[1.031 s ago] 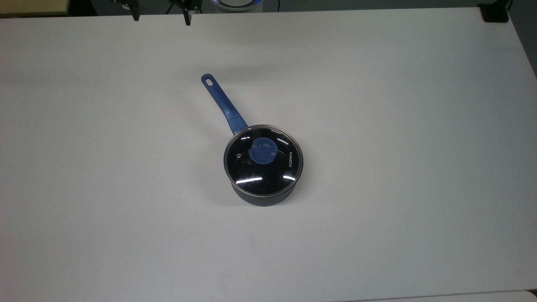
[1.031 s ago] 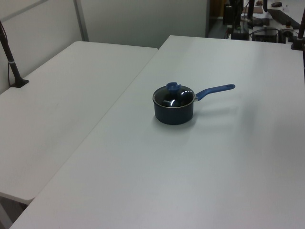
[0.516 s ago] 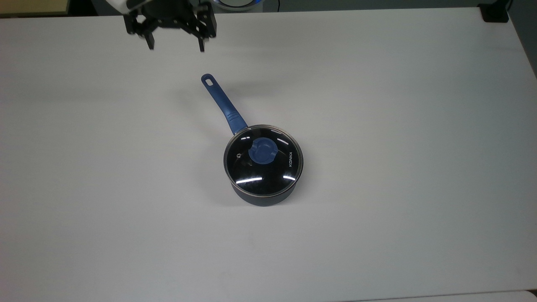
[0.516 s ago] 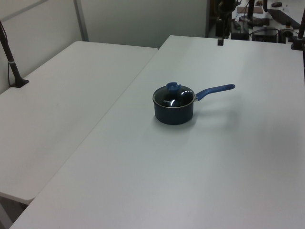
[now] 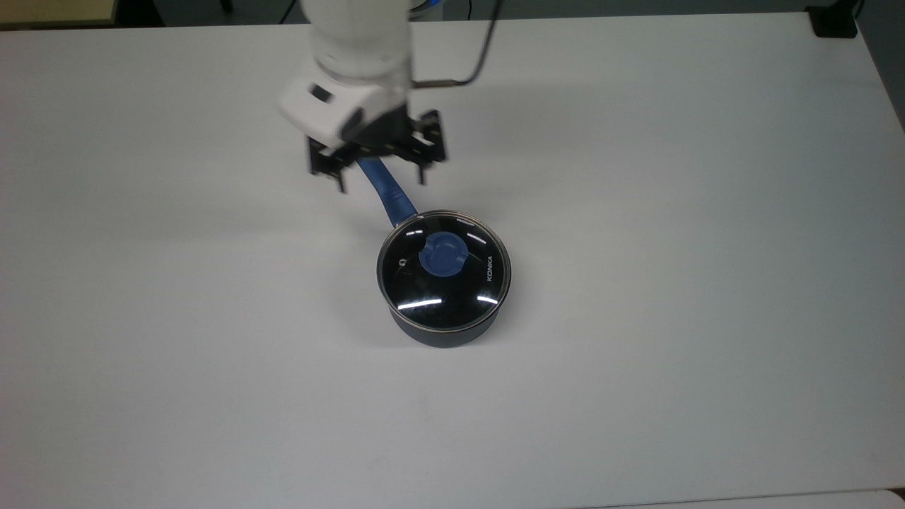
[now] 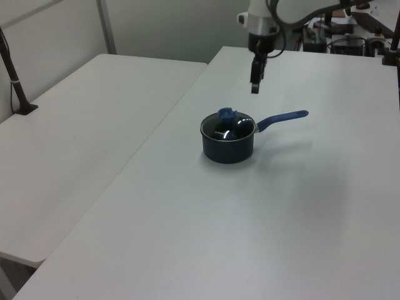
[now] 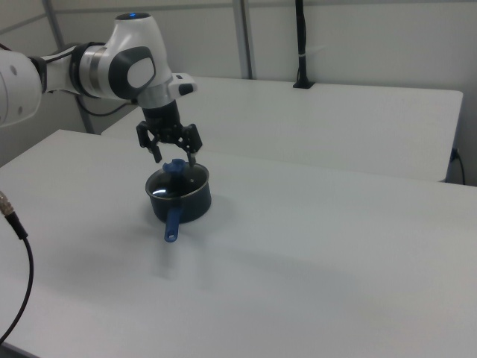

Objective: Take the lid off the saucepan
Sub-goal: 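Move the open gripper over the saucepan and lower onto the blue knob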

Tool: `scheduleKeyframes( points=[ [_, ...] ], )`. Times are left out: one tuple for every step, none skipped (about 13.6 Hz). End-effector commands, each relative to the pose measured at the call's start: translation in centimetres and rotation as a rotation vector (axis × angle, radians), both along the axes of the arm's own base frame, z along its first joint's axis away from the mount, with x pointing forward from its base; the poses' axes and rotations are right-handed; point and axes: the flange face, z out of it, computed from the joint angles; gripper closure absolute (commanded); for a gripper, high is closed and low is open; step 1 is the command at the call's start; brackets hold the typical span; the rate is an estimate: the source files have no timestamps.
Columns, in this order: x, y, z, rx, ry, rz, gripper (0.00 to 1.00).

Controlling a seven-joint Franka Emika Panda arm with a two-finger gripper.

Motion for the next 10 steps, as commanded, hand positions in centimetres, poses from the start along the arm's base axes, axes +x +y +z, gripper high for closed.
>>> scheduleKeyframes(
  points=[
    [1.9,3.0,-0.2,0.076,-0.056,-0.079,0.00],
    [2.0,3.9,-0.7,0.079,-0.061,-0.121,0.00],
    [2.4,4.3,-1.3,0.085,-0.069,-0.162,0.00],
    [2.4,4.3,-1.6,0.087,-0.068,-0.184,0.00],
    [2.5,4.4,-1.9,0.089,-0.066,-0.207,0.00],
    [2.7,4.5,-2.6,0.089,-0.061,-0.251,0.00],
    [3.2,4.7,-2.9,0.097,-0.089,-0.290,0.00],
    [3.5,5.2,-3.8,0.094,-0.093,-0.306,0.01],
    [3.6,5.6,-4.3,0.091,-0.088,-0.302,0.01],
    [3.7,5.8,-4.9,0.089,-0.082,-0.307,0.03]
  ],
)
